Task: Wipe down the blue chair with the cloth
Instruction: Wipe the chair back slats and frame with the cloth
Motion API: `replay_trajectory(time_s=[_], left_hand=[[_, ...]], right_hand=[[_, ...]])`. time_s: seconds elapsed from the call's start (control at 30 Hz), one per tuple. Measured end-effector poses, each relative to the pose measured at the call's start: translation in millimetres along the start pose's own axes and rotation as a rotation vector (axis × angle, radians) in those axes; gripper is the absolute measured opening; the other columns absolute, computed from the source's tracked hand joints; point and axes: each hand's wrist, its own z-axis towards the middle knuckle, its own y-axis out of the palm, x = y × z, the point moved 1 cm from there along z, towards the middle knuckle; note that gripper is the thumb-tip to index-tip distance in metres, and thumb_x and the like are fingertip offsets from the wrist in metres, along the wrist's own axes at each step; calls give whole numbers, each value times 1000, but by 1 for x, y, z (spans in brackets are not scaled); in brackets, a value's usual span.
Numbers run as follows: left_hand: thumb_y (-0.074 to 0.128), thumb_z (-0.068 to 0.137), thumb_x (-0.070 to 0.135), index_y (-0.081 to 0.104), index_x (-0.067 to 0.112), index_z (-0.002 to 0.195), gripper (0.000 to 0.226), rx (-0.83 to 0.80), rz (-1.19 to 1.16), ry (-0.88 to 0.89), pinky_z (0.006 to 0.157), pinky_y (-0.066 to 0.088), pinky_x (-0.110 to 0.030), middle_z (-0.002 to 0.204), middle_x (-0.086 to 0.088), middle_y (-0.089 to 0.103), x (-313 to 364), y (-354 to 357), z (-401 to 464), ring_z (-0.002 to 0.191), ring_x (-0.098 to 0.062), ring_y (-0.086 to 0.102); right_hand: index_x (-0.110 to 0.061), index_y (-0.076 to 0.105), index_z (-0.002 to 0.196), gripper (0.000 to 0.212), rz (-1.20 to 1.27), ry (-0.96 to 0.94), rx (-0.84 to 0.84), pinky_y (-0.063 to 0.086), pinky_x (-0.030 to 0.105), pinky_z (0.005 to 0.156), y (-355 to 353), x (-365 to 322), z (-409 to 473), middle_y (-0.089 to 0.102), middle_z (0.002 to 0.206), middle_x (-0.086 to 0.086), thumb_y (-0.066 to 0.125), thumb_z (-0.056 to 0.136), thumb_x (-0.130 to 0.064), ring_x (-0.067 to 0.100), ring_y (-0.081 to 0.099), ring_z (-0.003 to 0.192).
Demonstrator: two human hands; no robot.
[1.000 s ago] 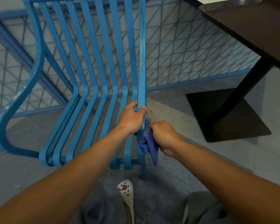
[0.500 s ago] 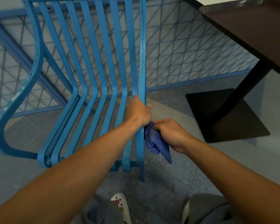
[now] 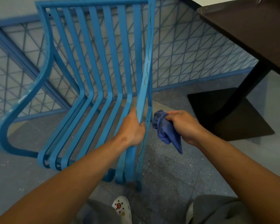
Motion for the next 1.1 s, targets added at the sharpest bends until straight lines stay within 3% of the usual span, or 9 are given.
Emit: replay_trajectory(time_s=[0.1, 0.3, 0.4, 0.5, 0.73, 0.83, 0.9, 0.97, 1.1], left_hand=[[60, 99, 18, 43, 19, 140, 44, -43, 37, 15, 79, 57, -40, 112, -5, 63, -10, -12, -10, 93, -25, 65], [60, 99, 22, 44, 24, 135, 40, -91, 72, 16, 70, 54, -34, 108, -3, 64, -30, -32, -24, 84, -19, 66], [61, 97, 26, 44, 28, 132, 39, -95, 99, 21, 73, 60, -47, 108, -3, 66, -39, -40, -31, 79, -21, 68], [62, 97, 30, 43, 31, 132, 39, -100, 96, 32, 68, 60, -48, 104, -2, 66, -50, -44, -38, 75, -21, 69], [57, 98, 45, 48, 37, 130, 34, -73, -29, 52, 69, 60, -50, 92, 2, 67, -54, -47, -44, 73, -19, 67], [45, 104, 45, 54, 35, 129, 29, -99, -55, 67, 76, 60, -41, 103, 0, 69, -51, -53, -43, 84, -17, 68], [42, 107, 38, 52, 26, 142, 38, -44, -53, 52, 86, 49, -21, 122, 9, 63, -49, -57, -37, 104, -7, 63], [43, 108, 31, 50, 18, 146, 41, 10, -88, 9, 91, 40, -17, 131, 12, 56, -49, -56, -28, 113, -4, 56], [46, 107, 28, 57, 37, 116, 18, 106, -161, 58, 63, 51, -32, 84, 6, 65, -48, -45, -26, 62, -10, 57]], right_hand=[[2, 72, 106, 32, 15, 1, -21, 53, 13, 60, 4, 1, -4, 74, 94, 12, 41, 101, 1, 10, 69, 73], [-5, 71, 102, 32, 52, -16, -31, 51, 10, 57, 15, -5, -10, 72, 86, 2, 39, 104, 1, 0, 71, 65], [-12, 70, 102, 30, 27, -25, -23, 58, 22, 76, 26, -8, -9, 73, 97, 5, 42, 104, -4, 14, 73, 88], [-14, 68, 116, 28, -27, -56, -13, 56, 36, 97, 37, -5, -6, 72, 112, 6, 43, 105, -8, 19, 69, 104], [-22, 73, 112, 21, -66, -234, 51, 55, 30, 96, 54, -19, -6, 74, 107, -8, 55, 102, -23, 5, 68, 101], [-28, 74, 108, 15, -140, -361, 120, 55, 24, 91, 61, -29, 3, 73, 103, -13, 65, 97, -31, -1, 67, 97], [-30, 75, 109, 17, -257, -472, 182, 50, 20, 92, 68, -35, 14, 69, 106, -11, 67, 95, -31, 1, 64, 102], [-30, 74, 111, 18, -366, -541, 195, 43, 14, 90, 78, -36, 25, 62, 107, -8, 67, 95, -32, 2, 58, 102], [-23, 76, 114, 22, -549, -609, 152, 43, 21, 84, 95, -29, 40, 53, 102, -5, 65, 97, -32, 6, 54, 95]])
